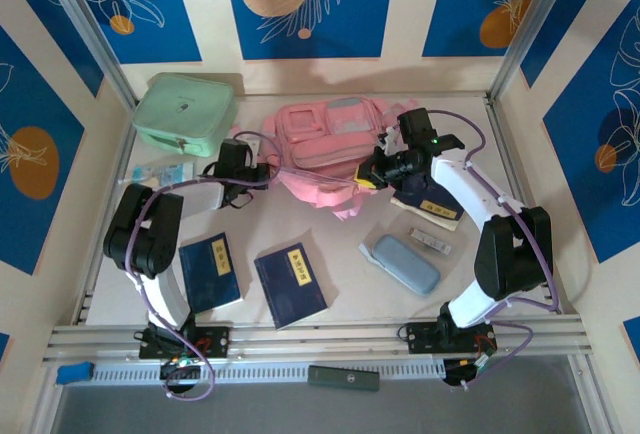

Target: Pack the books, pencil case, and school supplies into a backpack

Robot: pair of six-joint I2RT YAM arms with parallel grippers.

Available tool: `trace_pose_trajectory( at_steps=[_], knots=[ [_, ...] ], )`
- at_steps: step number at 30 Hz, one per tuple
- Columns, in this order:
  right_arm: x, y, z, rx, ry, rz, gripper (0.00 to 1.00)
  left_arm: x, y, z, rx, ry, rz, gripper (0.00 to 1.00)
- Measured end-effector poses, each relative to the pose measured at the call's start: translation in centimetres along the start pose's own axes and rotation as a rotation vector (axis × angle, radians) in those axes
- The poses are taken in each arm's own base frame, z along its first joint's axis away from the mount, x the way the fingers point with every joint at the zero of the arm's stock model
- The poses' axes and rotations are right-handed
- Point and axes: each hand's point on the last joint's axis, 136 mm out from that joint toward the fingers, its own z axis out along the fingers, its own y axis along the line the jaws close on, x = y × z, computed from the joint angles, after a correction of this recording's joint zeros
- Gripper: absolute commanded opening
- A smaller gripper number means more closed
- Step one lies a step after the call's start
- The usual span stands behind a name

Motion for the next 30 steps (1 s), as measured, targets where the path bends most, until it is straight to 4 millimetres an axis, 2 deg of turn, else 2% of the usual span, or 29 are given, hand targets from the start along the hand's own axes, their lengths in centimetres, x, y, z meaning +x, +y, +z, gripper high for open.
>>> trace_pose_trajectory(
  at_steps=[6,9,12,15,17,19,22,25,28,30],
  knots=[
    [0.4,0.6,0.4,-0.012,0.013,-0.038,0.00,-0.5,0.5,0.6,-0.012,0.010,-0.029,0.00],
    [0.7,0.6,1.3,-0.008,0.012,-0.064,0.02,-0.4,0.8,0.5,-0.017,0.014,-0.033,0.11],
    [1.7,0.3,3.2,0.018,0.032,-0.093,0.10,-0.1,1.5,0.4,-0.031,0.033,-0.041,0.25],
    [2.5,0.0,5.2,0.045,0.049,-0.126,0.24,0.1,1.8,-0.2,-0.036,0.056,-0.054,0.31],
    [3.0,-0.2,5.8,0.054,0.054,-0.142,0.34,0.1,1.6,-1.2,-0.037,0.070,-0.059,0.32],
    [3.0,-0.2,5.9,0.051,0.048,-0.149,0.51,-0.3,1.1,-2.4,-0.027,0.072,-0.072,0.35],
    [2.7,-0.3,5.3,0.057,0.027,-0.157,0.63,-1.2,-0.1,-4.5,0.013,0.060,-0.106,0.38],
    [3.4,-0.4,4.1,0.072,0.002,-0.169,0.68,-1.2,-1.1,-7.0,0.048,0.056,-0.159,0.40],
    [5.6,0.0,3.4,0.075,0.012,-0.203,0.68,0.7,-2.0,-9.7,0.063,0.082,-0.224,0.46],
    [7.6,0.3,3.5,0.080,0.036,-0.230,0.68,2.8,-2.9,-11.4,0.065,0.117,-0.244,0.47]
  ],
)
